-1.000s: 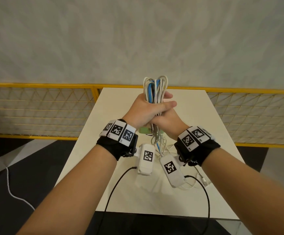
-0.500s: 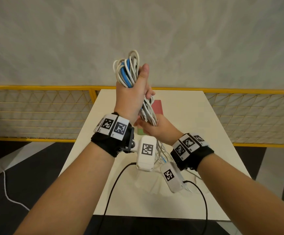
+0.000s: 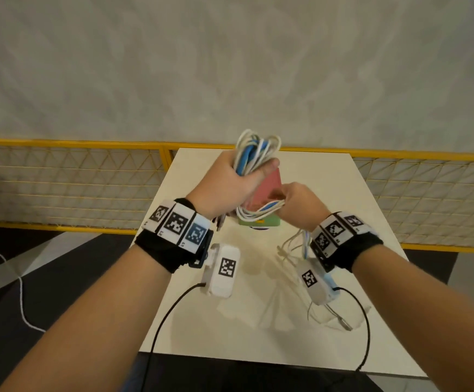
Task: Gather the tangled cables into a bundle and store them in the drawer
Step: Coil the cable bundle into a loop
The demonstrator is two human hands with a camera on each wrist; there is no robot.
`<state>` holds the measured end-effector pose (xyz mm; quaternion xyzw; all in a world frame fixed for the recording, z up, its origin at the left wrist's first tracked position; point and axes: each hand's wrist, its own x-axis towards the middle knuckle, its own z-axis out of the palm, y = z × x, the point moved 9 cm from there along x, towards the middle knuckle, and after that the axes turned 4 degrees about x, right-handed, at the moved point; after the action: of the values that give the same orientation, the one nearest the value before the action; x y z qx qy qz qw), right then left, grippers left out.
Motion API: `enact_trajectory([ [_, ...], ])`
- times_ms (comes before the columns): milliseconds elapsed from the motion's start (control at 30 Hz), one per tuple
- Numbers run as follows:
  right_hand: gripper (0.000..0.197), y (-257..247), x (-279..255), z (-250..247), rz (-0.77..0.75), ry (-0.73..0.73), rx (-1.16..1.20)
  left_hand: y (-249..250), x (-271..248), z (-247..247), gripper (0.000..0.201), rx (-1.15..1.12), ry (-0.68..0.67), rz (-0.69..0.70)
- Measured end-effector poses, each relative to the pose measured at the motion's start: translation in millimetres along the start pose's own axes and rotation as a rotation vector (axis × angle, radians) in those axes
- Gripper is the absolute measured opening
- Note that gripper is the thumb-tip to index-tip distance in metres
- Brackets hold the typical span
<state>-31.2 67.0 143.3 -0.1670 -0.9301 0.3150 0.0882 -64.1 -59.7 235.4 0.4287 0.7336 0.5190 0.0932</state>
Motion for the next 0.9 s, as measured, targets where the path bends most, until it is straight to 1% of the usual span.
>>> enact_trajectory([
  [100,0.015,-4.0,2.2,-25.2,0.010,0.144,-0.075,-25.5,-2.5,13.2,0.030,-0.077,-0.053,-0.143],
  [167,0.023,-11.9,-0.9,-33.3,-0.008,0.234,-0.108,-34.0,-3.2,21.2,0.022,-0.133,-0.082,-0.215],
  [267,0.037,-27.4,-7.3,-40.2,-0.084,0.308,-0.154,-40.1,-6.3,32.3,0.031,-0.181,-0.113,-0.285],
  [333,0.049,-39.9,-9.8,-41.0,-0.168,0.267,-0.090,-43.7,-7.7,40.0,0.035,-0.141,-0.159,-0.290],
  [400,0.067,-49.7,-10.0,-40.9,-0.243,0.176,0.012,-47.6,-10.2,44.2,0.039,-0.070,-0.207,-0.302],
  [467,0.082,-48.3,-6.8,-42.9,-0.247,0.104,0.074,-53.6,-11.6,44.5,0.036,-0.017,-0.240,-0.327],
  [500,0.086,-46.3,-5.4,-44.4,-0.235,0.073,0.092,-56.5,-11.6,43.5,0.031,-0.009,-0.236,-0.331],
  [533,0.085,-46.0,-5.6,-45.3,-0.225,0.037,0.117,-59.4,-11.6,41.8,0.026,-0.013,-0.212,-0.333],
  [567,0.080,-47.2,-6.6,-46.0,-0.228,0.001,0.160,-61.5,-11.4,39.8,0.022,-0.022,-0.174,-0.328],
  [633,0.064,-50.1,-8.1,-46.3,-0.255,-0.045,0.263,-63.4,-9.5,36.8,0.017,-0.035,-0.083,-0.299],
  [700,0.041,-50.5,-9.8,-47.0,-0.284,-0.031,0.268,-62.3,-8.9,33.4,0.021,-0.055,-0.020,-0.289],
  [767,0.014,-41.1,-11.4,-45.4,-0.283,0.013,0.231,-62.7,-6.2,28.9,0.014,-0.085,0.006,-0.294],
  [800,0.004,-34.5,-13.2,-43.6,-0.267,0.029,0.239,-62.6,-5.3,25.4,0.013,-0.121,0.026,-0.300],
  [833,0.003,-27.4,-15.4,-40.3,-0.240,0.040,0.263,-62.0,-5.5,22.3,0.014,-0.180,0.043,-0.306],
  [867,0.007,-20.5,-17.7,-35.6,-0.213,0.038,0.293,-62.5,-5.3,22.7,0.015,-0.271,0.040,-0.314],
  [900,0.011,-15.3,-19.5,-30.6,-0.195,0.027,0.318,-62.9,-5.0,27.6,0.018,-0.391,0.008,-0.323],
])
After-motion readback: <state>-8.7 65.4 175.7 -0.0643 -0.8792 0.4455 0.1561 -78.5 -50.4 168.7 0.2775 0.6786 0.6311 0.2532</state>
